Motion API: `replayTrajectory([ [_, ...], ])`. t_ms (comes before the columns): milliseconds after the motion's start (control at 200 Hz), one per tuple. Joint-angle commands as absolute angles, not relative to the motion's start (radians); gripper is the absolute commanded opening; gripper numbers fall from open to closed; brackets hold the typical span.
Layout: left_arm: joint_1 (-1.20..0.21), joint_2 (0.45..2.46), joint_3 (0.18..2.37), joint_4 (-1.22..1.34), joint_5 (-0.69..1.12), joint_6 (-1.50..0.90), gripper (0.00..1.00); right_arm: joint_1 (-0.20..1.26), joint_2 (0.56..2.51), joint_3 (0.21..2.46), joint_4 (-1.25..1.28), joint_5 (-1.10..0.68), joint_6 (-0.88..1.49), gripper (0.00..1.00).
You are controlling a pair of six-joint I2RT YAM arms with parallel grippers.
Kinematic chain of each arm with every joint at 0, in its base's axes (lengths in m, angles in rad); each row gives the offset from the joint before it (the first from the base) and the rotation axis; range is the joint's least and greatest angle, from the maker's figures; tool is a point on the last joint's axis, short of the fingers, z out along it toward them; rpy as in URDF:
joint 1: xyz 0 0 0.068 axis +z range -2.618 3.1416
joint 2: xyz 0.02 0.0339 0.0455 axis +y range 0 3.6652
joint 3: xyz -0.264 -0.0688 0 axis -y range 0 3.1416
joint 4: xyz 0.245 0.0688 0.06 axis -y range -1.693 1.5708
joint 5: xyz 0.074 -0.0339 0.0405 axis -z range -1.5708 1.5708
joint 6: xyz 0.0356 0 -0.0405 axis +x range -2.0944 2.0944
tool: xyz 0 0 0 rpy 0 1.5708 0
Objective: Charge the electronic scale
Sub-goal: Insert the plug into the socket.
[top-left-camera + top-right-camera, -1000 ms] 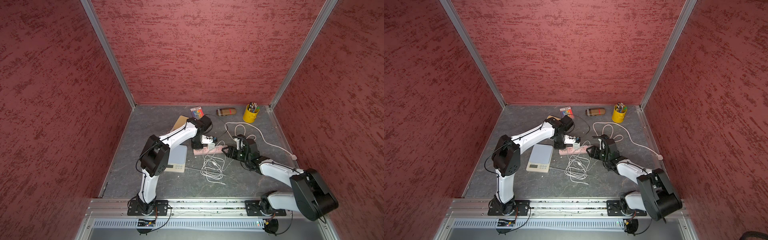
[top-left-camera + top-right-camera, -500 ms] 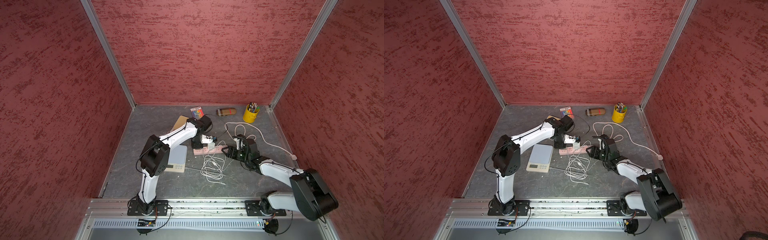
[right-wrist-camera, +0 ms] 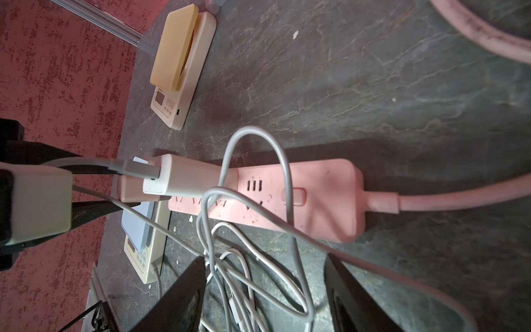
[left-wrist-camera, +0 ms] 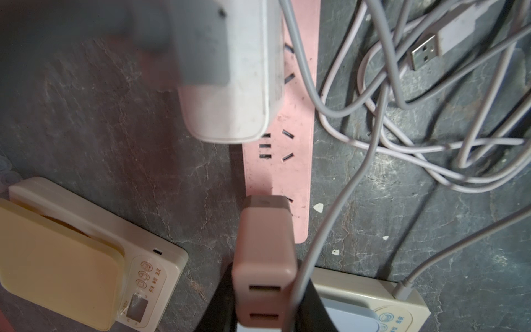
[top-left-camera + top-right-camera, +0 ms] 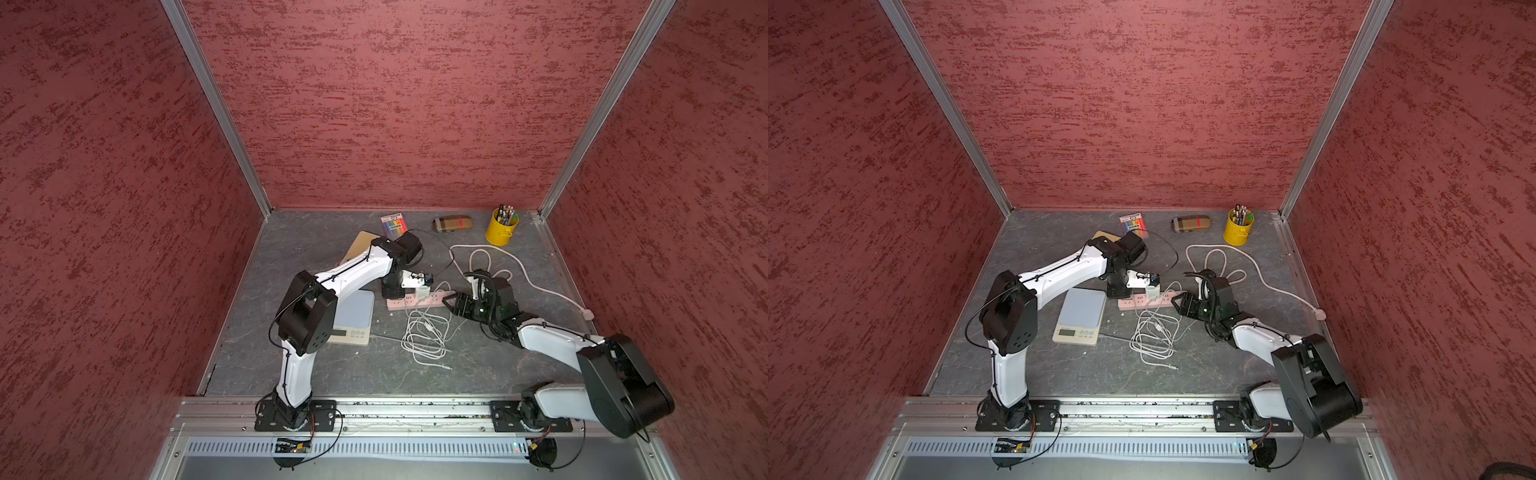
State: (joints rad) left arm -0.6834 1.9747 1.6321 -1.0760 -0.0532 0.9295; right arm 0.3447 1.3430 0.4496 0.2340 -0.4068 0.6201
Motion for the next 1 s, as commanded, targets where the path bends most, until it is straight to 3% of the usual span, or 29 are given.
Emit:
replayTrajectory([
  [0,-0.67,1.983,1.594,-1.104,-0.063,0.939,0.0,0.337,1.35,0.463,0.265,-0.418,0.618,0.67],
  [997,-0.656,1.931,1.545,-1.104,-0.069,0.955,0.0,0.337,1.35,0.459,0.267,-0.422,0.622,0.67],
])
